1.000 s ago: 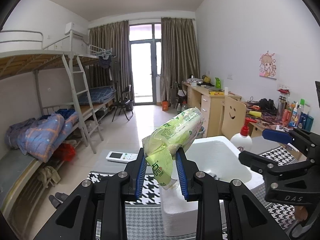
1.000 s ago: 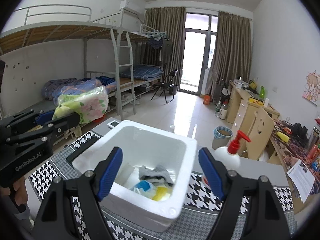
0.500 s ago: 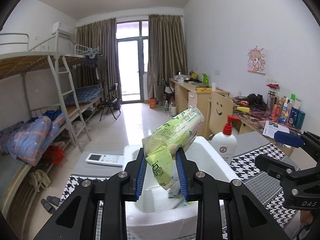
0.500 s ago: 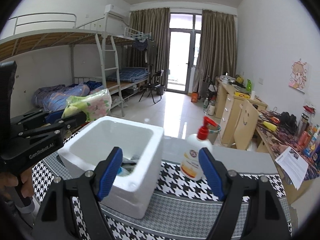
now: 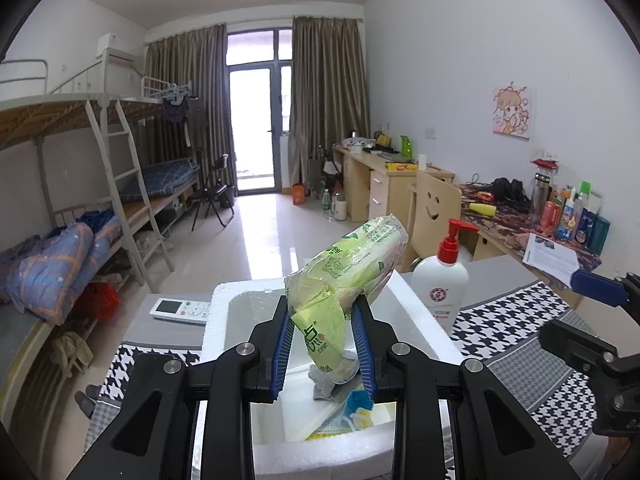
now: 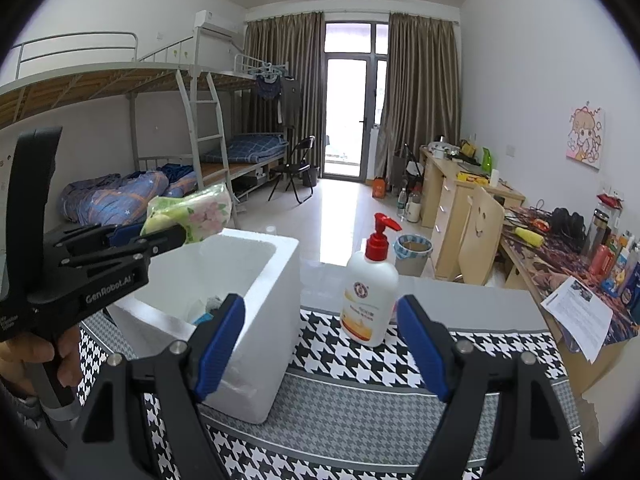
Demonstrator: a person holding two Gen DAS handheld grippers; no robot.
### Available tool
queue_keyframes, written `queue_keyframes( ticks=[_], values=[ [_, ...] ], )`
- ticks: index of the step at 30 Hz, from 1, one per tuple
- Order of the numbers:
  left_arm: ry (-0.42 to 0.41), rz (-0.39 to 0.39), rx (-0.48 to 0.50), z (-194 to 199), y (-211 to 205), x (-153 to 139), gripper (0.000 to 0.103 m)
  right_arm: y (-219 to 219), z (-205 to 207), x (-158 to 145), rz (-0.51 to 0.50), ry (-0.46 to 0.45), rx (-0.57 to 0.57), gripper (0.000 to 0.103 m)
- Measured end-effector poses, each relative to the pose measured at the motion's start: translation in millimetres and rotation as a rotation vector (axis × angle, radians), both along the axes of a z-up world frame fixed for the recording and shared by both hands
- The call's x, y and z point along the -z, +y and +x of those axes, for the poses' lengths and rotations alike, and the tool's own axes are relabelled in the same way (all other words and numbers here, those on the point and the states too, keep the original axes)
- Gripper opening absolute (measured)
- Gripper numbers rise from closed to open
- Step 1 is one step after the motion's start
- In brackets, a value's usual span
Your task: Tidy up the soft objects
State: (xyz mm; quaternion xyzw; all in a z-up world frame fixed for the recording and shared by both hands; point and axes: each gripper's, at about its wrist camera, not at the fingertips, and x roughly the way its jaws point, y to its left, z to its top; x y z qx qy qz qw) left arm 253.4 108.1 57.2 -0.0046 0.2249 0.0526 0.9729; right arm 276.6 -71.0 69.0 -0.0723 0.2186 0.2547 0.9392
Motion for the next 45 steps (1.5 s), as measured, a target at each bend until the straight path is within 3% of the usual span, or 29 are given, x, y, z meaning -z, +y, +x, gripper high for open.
queue_keyframes(
  ticks=[2, 4, 6, 9, 19, 27, 33, 36, 45],
  values=[
    [0.005, 0.002, -0.03, 4.2, 1.9, 0.8, 0.036, -1.6, 0.7, 0.2, 0.003, 0.002, 0.001, 0.082],
    [0.014, 0.006, -0.043, 8.1, 0.1, 2.9, 0.047, -3.2, 2.2, 0.8, 0.003, 0.004, 0.006, 0.082],
    [0.008, 0.013, -0.058, 8.2, 0.1, 3.6, 0.073, -4.9, 2.2, 1.3, 0.005, 0.004, 0.009, 0.082],
    [-0.02, 0.027, -0.078, 4.4, -1.1, 1.9, 0.09, -7.2, 2.4, 1.4, 0.011, 0.004, 0.011, 0.082],
    [-0.052, 0.02, -0.107, -7.4, 0.4, -2.7, 0.102, -8.6, -1.6, 1.0, 0.013, 0.003, 0.01, 0.082],
    [-0.058, 0.029, -0.096, -17.7, -5.6, -6.7, 0.102, -10.1, -11.4, -2.7, 0.024, -0.003, 0.004, 0.082],
    [-0.077, 0.028, -0.106, -33.7, -5.3, -13.6, 0.102, -13.8, -23.4, -7.8, 0.04, -0.025, 0.012, 0.092],
    [-0.092, 0.029, -0.108, -44.6, -7.1, -17.7, 0.102, -17.5, -27.9, -9.9, 0.052, -0.033, 0.014, 0.102],
    [-0.124, 0.04, -0.109, -74.9, -16.2, -27.7, 0.102, -28.4, -53.0, -17.7, 0.075, -0.056, 0.024, 0.102]
  ],
)
